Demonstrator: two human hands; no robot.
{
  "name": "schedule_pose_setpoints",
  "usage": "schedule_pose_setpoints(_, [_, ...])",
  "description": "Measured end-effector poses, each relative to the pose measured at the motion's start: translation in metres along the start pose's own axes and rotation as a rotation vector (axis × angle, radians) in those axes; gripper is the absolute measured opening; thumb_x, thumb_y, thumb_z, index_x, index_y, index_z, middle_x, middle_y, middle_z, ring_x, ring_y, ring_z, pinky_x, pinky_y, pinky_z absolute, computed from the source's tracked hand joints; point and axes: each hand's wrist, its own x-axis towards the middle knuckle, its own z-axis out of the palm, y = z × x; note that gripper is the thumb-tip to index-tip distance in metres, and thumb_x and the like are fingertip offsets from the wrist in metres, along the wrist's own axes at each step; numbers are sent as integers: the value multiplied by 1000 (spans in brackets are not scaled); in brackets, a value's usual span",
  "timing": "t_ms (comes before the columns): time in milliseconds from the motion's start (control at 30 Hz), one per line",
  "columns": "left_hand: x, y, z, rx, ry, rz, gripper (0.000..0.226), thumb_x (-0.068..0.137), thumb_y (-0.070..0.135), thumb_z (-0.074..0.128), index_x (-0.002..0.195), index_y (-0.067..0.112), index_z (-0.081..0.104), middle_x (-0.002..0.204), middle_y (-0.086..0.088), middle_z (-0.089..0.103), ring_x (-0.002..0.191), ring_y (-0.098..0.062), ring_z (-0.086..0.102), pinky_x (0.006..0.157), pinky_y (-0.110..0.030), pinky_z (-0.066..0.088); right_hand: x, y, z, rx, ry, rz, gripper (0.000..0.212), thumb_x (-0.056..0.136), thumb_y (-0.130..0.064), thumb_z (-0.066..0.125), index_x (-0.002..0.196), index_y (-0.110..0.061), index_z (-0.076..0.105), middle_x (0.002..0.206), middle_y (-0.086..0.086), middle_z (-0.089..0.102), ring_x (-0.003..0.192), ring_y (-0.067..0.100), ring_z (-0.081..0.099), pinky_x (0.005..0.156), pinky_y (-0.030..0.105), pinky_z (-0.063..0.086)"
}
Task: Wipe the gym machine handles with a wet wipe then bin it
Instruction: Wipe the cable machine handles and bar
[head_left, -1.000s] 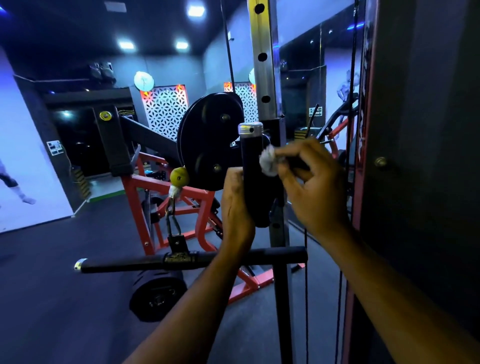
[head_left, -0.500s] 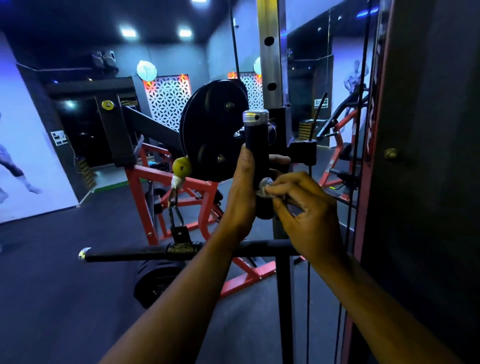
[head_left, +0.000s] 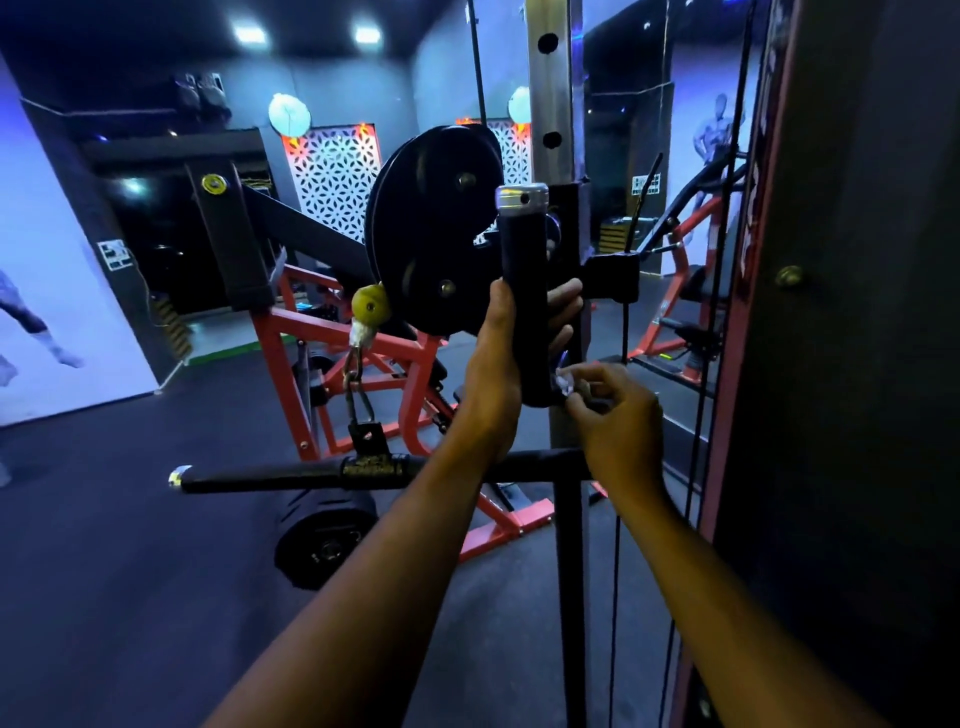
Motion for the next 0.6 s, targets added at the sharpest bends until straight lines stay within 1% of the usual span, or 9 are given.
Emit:
schedule_pose_setpoints(100, [0,-2,-6,56,-20,-25,59,106,53,16,146,25,49,150,-6,55,140,-17,50,120,-44,34,25,0,-1,-91,-24,-14,15,90,-7,70,102,-16,73,104,4,65,90,11,63,77,17,53])
schedule_pose_setpoints(167, [0,-2,-11,79,-19,-38,66,107,52,16,148,11,47,149,-6,56,141,-17,49,117,-42,35,40,-2,-2,-198,-86,-19,17,92,-7,68,105,-16,73,107,7,63,89,14,62,71,10,47])
schedule_pose_setpoints(200, [-1,-2,-12,78,-24,-43,67,107,51,17,146,7,47,148,-6,57,141,-18,50,116,-42,36,44,-2,-1,-254,-142,-18,18,93,-6,65,108,-14,73,107,7,61,88,13,59,68,5,42])
schedule_pose_setpoints(233, [-2,-1,-13,82,-25,-46,67,107,51,18,144,5,48,147,-7,58,140,-19,50,116,-43,35,46,-3,0,-296,-203,-7,20,95,-4,62,110,-13,72,107,7,58,88,12,56,65,4,38])
schedule_pose_setpoints(333, [-3,1,-11,93,-15,-56,64,105,54,19,137,12,57,146,-5,59,141,-18,49,119,-48,33,43,-12,-4,-324,-306,24,19,100,-7,55,113,-13,67,103,3,49,86,15,54,64,8,38])
schedule_pose_setpoints(433, [-4,0,-11,83,-35,-63,67,103,61,19,141,21,57,149,0,56,143,-17,46,121,-52,29,34,-27,-9,-264,-356,4,15,103,-17,52,110,-17,65,98,4,61,83,16,64,66,23,54])
schedule_pose_setpoints(500, [-3,-2,-12,81,-36,-82,64,103,63,17,141,31,58,153,3,51,146,-16,41,120,-50,28,28,-38,-15,-193,-392,60,15,104,-20,51,108,-18,65,90,4,68,76,13,68,63,26,58])
schedule_pose_setpoints(533, [-3,-1,-12,91,-33,-85,63,103,63,16,139,36,59,154,5,50,147,-14,39,119,-47,29,25,-45,-19,-153,-412,96,14,104,-20,50,105,-18,64,82,4,68,66,10,67,55,25,55])
schedule_pose_setpoints(600, [-3,0,-12,131,-35,-78,66,102,63,15,146,33,54,152,12,51,140,0,43,109,-29,37,22,-58,-28,-59,-462,180,17,105,-21,49,99,-14,64,69,10,62,46,8,57,43,21,45])
